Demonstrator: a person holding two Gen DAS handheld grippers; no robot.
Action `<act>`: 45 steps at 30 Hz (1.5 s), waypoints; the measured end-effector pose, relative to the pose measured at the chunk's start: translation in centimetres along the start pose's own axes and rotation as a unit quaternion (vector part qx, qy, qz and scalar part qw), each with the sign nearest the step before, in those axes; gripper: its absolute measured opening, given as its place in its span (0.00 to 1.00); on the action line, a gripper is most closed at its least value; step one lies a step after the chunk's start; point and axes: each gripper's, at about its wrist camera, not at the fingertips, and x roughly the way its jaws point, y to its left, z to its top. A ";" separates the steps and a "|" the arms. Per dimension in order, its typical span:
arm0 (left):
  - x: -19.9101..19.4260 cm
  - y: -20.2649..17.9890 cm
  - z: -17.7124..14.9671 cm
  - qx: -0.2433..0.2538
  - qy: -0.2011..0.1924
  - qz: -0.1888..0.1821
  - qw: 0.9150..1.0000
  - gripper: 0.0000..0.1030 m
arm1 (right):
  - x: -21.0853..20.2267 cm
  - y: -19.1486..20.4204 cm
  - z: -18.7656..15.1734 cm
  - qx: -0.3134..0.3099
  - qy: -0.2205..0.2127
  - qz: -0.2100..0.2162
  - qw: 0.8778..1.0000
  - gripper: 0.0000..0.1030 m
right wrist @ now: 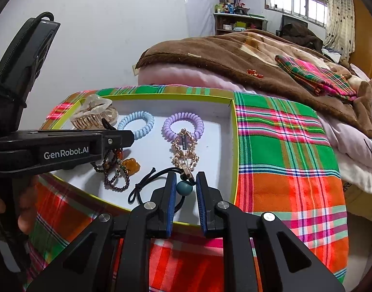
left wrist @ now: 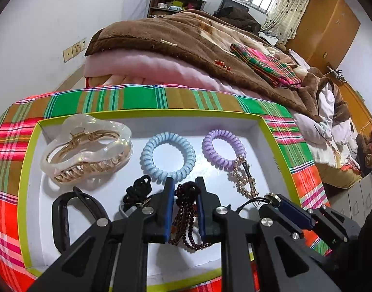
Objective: Organize jewelry
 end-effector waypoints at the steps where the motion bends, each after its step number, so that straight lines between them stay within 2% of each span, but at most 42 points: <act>1: 0.1 0.0 0.0 -0.001 0.002 0.000 1.000 0.17 | 0.0 0.0 0.0 -0.001 0.000 -0.001 1.000 0.17; 8: 0.3 0.2 0.0 -0.008 0.004 0.003 1.000 0.18 | 0.1 0.0 0.0 -0.002 0.000 -0.005 1.000 0.17; 12: 0.2 0.2 0.0 -0.008 0.002 0.002 1.000 0.28 | 0.1 0.0 0.1 -0.001 0.000 -0.006 1.000 0.18; 16: 0.1 0.2 0.0 -0.011 0.002 0.001 1.000 0.30 | 0.1 -0.1 0.1 -0.001 -0.001 -0.008 1.000 0.20; 18: -0.1 0.3 0.0 -0.012 0.000 0.002 1.000 0.36 | 0.1 -0.1 0.1 0.000 -0.001 -0.009 1.000 0.21; 20: -0.3 0.2 0.0 -0.012 -0.001 0.002 1.000 0.37 | 0.0 -0.1 0.0 0.001 -0.002 -0.006 1.000 0.28; 32: -2.4 -0.1 -0.5 -0.011 -0.017 0.009 1.000 0.48 | -1.7 -0.2 -0.2 0.012 -0.020 -0.004 1.000 0.30; 33: -2.9 -0.1 -0.7 -0.012 -0.024 0.012 1.000 0.49 | -2.1 -0.2 -0.2 0.014 -0.025 -0.003 1.000 0.31; 35: -3.9 -0.1 -1.1 -0.014 -0.037 0.023 0.999 0.54 | -3.1 0.0 -0.3 0.017 -0.037 -0.005 0.999 0.40; 36: -4.4 0.0 -1.3 -0.015 -0.043 0.028 0.999 0.55 | -3.4 0.1 -0.4 0.017 -0.041 -0.004 0.999 0.47; 41: -6.8 -0.1 -2.8 -0.010 -0.075 0.064 0.995 0.59 | -5.2 1.0 -0.9 0.017 -0.059 -0.002 0.998 0.48; 45: -8.4 0.0 -4.4 -0.007 -0.085 0.089 0.992 0.59 | -6.7 1.8 -1.4 0.014 -0.073 0.002 0.997 0.48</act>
